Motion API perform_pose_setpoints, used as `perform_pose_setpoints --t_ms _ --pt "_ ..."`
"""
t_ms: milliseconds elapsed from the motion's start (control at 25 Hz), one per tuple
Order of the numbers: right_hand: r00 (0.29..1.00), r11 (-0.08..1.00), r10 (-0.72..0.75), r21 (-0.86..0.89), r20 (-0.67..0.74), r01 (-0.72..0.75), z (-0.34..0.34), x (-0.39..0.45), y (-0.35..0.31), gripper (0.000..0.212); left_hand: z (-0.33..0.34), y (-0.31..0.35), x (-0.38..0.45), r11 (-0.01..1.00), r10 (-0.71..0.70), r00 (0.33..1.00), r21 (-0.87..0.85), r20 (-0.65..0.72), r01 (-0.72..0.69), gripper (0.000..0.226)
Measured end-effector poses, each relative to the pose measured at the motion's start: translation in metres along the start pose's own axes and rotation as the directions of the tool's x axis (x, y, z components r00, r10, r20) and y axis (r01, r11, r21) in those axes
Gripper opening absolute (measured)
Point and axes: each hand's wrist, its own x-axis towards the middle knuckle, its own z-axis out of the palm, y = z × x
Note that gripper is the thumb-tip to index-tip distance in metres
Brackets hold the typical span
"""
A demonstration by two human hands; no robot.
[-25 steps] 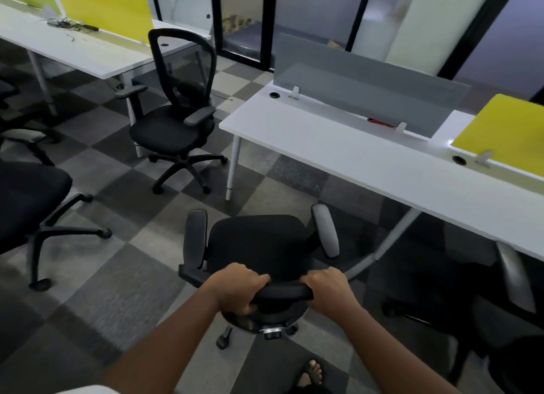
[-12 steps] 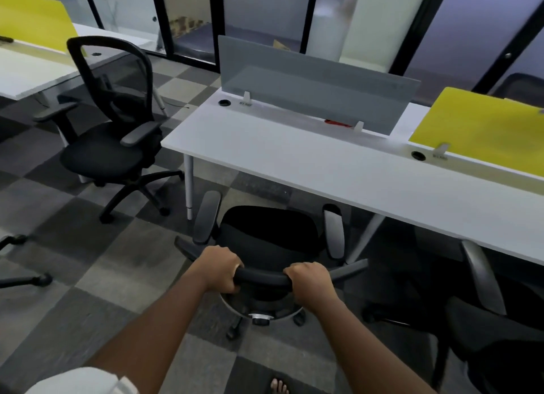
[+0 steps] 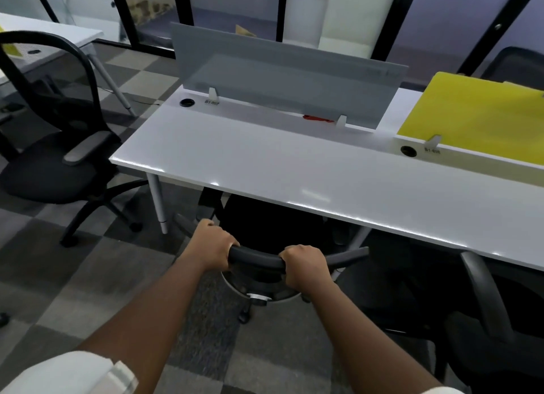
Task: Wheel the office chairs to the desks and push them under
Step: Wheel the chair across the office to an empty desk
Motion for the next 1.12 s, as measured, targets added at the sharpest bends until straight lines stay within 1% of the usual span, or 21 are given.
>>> perform_pose_setpoints --t_ms 160,240,360,480,640,760,880,920,1000,1040,1080,1120 --pt "0.999 0.999 0.046 -0.012 -0.004 -0.046 -0.006 0.042 0.028 0.02 -0.018 -0.006 0.054 0.999 -0.05 0.999 0.017 0.003 0.05 0.043" --pt "0.998 0.998 0.066 -0.009 -0.001 -0.066 -0.009 0.06 0.044 0.02 -0.026 -0.007 0.081 0.997 -0.069 0.997 -0.015 0.017 0.07 0.044" --pt "0.998 0.998 0.055 -0.023 -0.007 -0.056 -0.012 0.086 0.054 0.02 -0.028 -0.02 0.106 0.997 -0.079 0.997 -0.02 0.023 0.08 0.044" --pt "0.999 0.998 0.049 -0.026 0.007 -0.049 -0.016 0.093 0.051 0.019 -0.027 -0.029 0.108 0.996 -0.092 0.995 -0.02 0.024 0.092 0.045" --pt "0.997 0.997 0.064 -0.039 0.035 -0.062 -0.018 0.087 0.056 0.024 -0.029 -0.02 0.107 0.996 -0.079 0.997 -0.032 0.016 0.079 0.047" --pt "0.992 0.992 0.113 -0.053 0.06 -0.11 -0.02 0.086 0.049 0.028 -0.026 -0.023 0.105 0.996 -0.069 0.998 -0.052 0.01 0.069 0.047" --pt "0.977 0.982 0.185 -0.048 0.104 -0.181 -0.017 0.074 0.044 0.042 -0.014 -0.018 0.096 0.993 -0.017 0.998 -0.121 -0.054 0.01 0.053" --pt "0.97 0.979 0.204 -0.044 0.128 -0.2 -0.018 0.072 0.033 0.049 -0.007 -0.025 0.084 0.987 0.004 0.997 -0.157 -0.081 -0.017 0.059" --pt "0.965 0.977 0.207 0.01 0.158 -0.212 -0.028 0.07 0.015 0.072 -0.003 -0.039 0.066 0.98 0.042 0.988 -0.184 -0.146 -0.069 0.076" --pt "0.972 0.978 0.191 0.057 0.135 -0.2 -0.036 0.074 0.0 0.084 -0.003 -0.054 0.057 0.981 0.033 0.982 -0.18 -0.186 -0.067 0.085" --pt "0.984 0.982 0.158 0.09 0.086 -0.165 -0.046 0.086 -0.025 0.092 -0.003 -0.081 0.041 0.983 -0.008 0.974 -0.181 -0.227 -0.035 0.091" --pt "0.992 0.985 0.121 0.116 0.026 -0.124 -0.056 0.102 -0.055 0.096 -0.003 -0.112 0.025 0.983 -0.064 0.962 -0.186 -0.265 0.014 0.094"
